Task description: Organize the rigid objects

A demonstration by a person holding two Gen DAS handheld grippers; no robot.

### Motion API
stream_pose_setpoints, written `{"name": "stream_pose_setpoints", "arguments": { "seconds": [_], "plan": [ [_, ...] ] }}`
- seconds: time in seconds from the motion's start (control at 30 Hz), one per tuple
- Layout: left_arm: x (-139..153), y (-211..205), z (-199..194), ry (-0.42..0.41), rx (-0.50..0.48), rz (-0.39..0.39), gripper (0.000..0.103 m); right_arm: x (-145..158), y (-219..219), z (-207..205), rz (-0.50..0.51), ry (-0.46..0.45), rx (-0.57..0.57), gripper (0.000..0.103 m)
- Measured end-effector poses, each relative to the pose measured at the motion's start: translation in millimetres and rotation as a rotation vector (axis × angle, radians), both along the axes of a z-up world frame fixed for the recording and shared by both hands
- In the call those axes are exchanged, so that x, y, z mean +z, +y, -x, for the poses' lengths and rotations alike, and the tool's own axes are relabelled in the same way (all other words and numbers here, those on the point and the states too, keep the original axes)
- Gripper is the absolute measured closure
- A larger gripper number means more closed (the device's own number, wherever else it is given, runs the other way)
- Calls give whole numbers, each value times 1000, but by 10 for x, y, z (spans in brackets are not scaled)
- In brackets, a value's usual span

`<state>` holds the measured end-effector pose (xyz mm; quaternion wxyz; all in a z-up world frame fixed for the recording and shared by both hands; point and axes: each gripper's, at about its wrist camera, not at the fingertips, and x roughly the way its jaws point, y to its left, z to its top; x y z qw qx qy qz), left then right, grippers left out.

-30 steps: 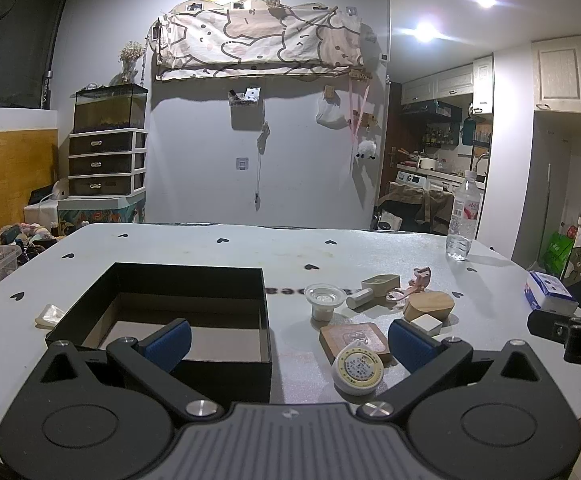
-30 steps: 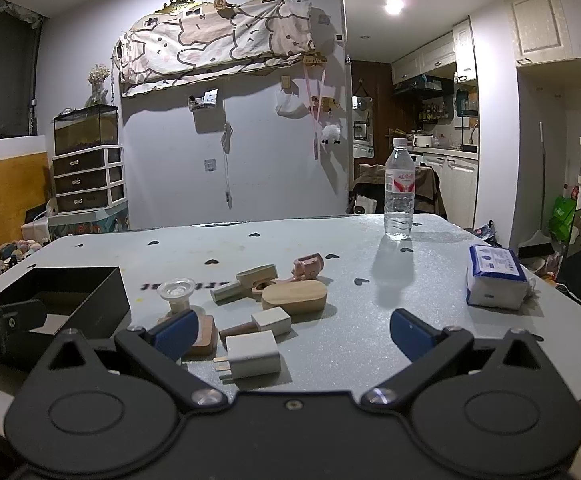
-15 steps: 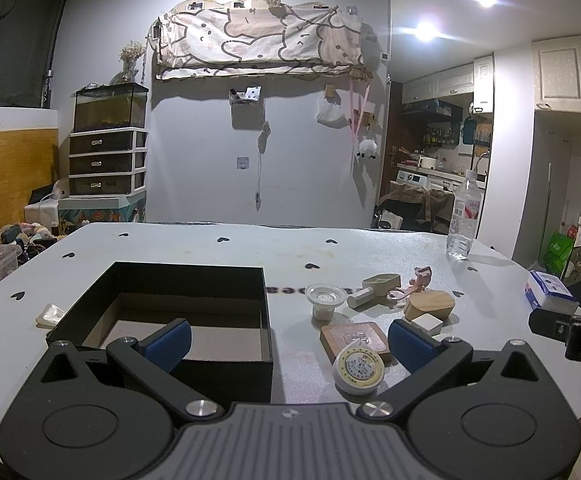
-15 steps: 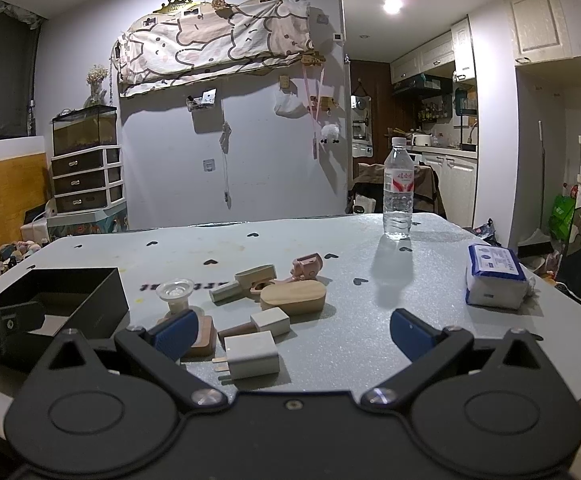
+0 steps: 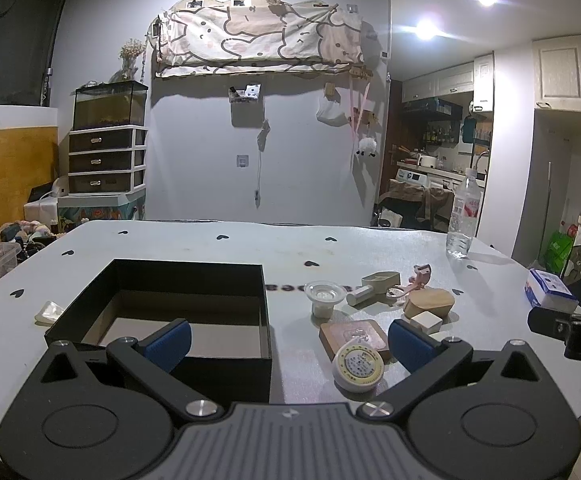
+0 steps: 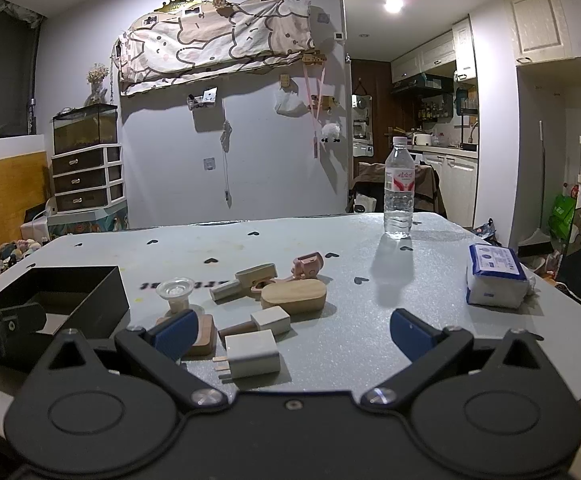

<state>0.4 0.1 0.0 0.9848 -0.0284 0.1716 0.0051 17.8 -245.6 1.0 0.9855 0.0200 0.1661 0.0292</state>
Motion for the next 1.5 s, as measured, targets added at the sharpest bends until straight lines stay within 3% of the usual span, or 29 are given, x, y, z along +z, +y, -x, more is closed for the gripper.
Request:
{"name": "stream_pose_setpoints", "arguments": {
  "seconds": [1.03, 1.07, 1.3, 1.5],
  "plan": [
    [-5, 5, -3, 8, 1, 1, 0, -8, 5, -11, -1, 9, 2, 0],
    [-100, 52, -15, 10, 4, 2, 0, -21, 7, -19, -3, 14, 6, 0],
    [-260, 124, -84, 33, 62, 12, 0, -145, 48, -106, 14, 53, 22, 0],
    [-228, 418, -98, 44, 181, 12, 0, -245, 19, -184, -8, 84, 25, 0]
  ]
}}
